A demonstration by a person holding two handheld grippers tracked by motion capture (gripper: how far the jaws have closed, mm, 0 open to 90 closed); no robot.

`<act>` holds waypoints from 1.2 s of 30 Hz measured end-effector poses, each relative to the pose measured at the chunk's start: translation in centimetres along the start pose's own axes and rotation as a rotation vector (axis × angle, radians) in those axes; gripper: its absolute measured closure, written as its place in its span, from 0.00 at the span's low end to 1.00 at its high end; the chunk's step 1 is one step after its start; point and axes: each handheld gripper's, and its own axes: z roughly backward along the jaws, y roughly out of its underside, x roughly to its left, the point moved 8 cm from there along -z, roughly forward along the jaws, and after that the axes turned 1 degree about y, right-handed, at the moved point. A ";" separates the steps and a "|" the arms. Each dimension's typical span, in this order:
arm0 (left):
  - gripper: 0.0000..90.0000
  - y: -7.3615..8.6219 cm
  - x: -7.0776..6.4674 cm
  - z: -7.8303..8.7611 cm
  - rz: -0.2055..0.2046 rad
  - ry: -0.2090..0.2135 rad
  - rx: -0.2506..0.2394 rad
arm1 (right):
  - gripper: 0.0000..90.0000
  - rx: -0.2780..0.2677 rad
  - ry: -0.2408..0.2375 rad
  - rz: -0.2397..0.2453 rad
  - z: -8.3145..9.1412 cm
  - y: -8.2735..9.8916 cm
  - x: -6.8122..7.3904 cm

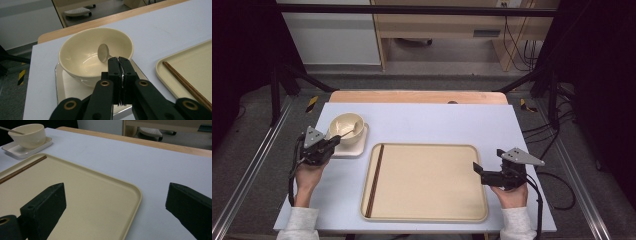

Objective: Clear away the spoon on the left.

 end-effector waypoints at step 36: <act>0.98 -4.1 -2.0 5.3 -0.025 0.005 -0.204 | 0.04 -0.003 0.001 -0.004 0.2 -0.1 0.0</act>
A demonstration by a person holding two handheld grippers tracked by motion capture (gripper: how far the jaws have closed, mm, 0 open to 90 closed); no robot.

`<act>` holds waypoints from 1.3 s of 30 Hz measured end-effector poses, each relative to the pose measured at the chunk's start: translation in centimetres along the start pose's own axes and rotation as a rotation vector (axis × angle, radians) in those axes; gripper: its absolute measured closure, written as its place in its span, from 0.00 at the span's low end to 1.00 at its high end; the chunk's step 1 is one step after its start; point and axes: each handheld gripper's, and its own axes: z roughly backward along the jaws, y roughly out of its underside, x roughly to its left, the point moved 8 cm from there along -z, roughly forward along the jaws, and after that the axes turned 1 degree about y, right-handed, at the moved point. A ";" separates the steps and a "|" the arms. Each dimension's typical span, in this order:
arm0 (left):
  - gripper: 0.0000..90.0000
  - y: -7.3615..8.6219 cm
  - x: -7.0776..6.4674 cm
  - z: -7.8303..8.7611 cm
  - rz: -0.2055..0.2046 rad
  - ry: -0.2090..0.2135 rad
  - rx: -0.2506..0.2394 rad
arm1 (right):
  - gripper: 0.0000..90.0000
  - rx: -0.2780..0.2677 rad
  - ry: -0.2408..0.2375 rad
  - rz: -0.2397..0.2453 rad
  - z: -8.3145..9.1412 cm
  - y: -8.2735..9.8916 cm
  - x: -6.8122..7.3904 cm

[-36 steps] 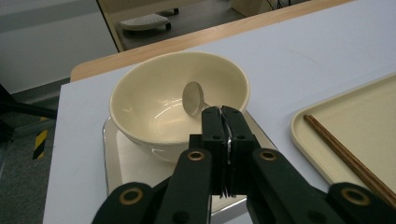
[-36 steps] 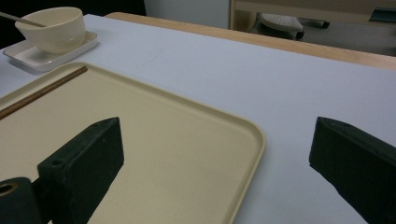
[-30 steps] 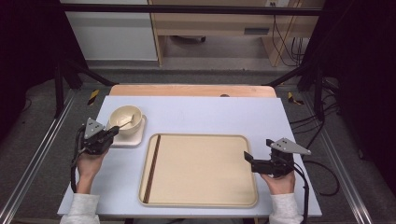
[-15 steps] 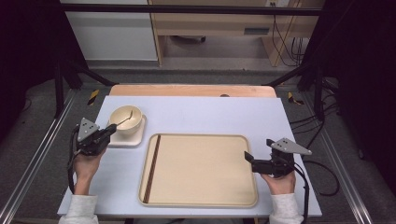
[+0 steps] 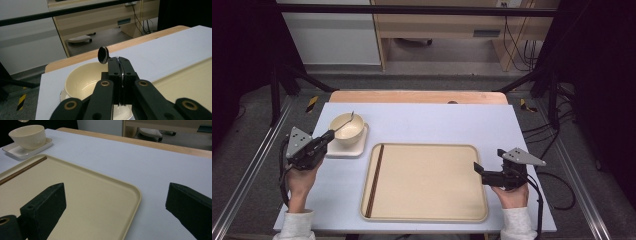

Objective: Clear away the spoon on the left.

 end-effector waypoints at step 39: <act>0.98 1.6 -10.2 -0.4 -0.218 0.128 0.072 | 0.04 -0.003 0.000 -0.006 0.3 -0.1 -0.1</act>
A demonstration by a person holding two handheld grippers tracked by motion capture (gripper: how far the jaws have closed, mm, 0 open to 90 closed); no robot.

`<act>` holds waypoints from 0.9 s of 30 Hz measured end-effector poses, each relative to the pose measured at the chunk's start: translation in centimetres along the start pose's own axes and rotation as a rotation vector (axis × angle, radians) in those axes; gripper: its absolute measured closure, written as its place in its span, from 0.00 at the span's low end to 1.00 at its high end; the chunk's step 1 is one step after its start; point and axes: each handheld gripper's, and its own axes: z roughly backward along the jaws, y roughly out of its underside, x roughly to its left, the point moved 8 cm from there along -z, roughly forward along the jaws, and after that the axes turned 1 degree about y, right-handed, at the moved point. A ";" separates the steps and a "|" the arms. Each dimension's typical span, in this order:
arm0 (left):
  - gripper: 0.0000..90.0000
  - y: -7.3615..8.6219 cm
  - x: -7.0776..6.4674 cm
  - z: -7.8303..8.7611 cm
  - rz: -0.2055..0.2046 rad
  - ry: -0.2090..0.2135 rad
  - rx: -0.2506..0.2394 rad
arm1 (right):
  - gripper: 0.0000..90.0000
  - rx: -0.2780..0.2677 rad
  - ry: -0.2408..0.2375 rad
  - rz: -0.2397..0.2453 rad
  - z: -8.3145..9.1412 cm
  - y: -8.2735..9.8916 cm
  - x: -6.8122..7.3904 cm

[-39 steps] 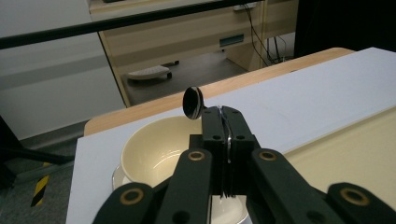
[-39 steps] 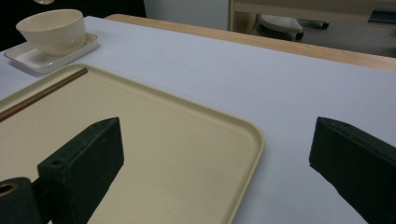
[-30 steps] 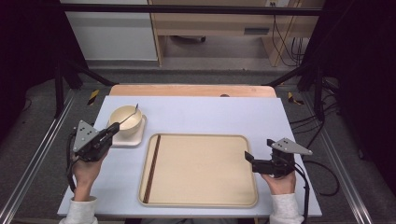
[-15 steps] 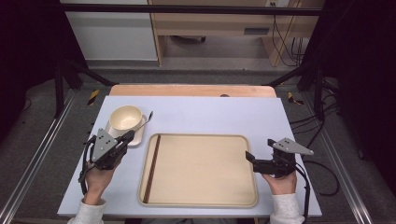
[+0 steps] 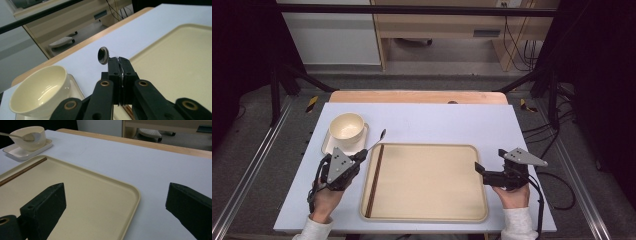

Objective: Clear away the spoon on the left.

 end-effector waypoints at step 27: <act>0.98 2.6 -4.5 -2.3 -0.116 0.057 0.121 | 0.04 0.000 -0.004 0.000 -0.1 0.0 0.2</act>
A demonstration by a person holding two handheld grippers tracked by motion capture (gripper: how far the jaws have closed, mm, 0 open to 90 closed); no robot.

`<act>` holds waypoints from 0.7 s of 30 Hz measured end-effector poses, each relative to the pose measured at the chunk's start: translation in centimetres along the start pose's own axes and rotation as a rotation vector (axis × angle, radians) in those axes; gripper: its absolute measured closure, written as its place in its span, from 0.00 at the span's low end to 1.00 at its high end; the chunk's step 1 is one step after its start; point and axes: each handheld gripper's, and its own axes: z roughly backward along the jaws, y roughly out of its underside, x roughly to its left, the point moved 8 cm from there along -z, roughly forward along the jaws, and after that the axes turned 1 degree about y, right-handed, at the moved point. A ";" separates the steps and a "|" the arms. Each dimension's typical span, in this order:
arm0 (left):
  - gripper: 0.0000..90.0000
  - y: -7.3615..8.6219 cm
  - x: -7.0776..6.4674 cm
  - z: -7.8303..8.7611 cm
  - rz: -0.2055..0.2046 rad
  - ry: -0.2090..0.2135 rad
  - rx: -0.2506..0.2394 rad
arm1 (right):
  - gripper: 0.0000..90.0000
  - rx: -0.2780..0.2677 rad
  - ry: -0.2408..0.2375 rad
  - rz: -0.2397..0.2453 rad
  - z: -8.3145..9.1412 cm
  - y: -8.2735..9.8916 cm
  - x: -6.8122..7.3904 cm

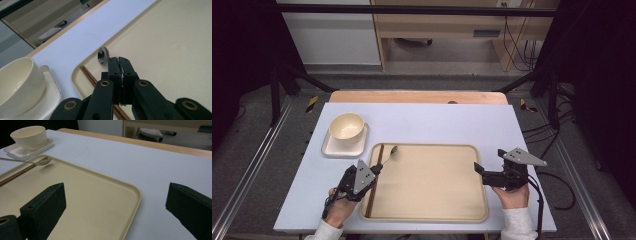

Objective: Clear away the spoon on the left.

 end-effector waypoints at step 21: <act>0.96 0.0 -1.4 -0.6 -0.081 -0.003 0.026 | 0.04 0.002 -0.004 -0.004 0.0 0.0 0.1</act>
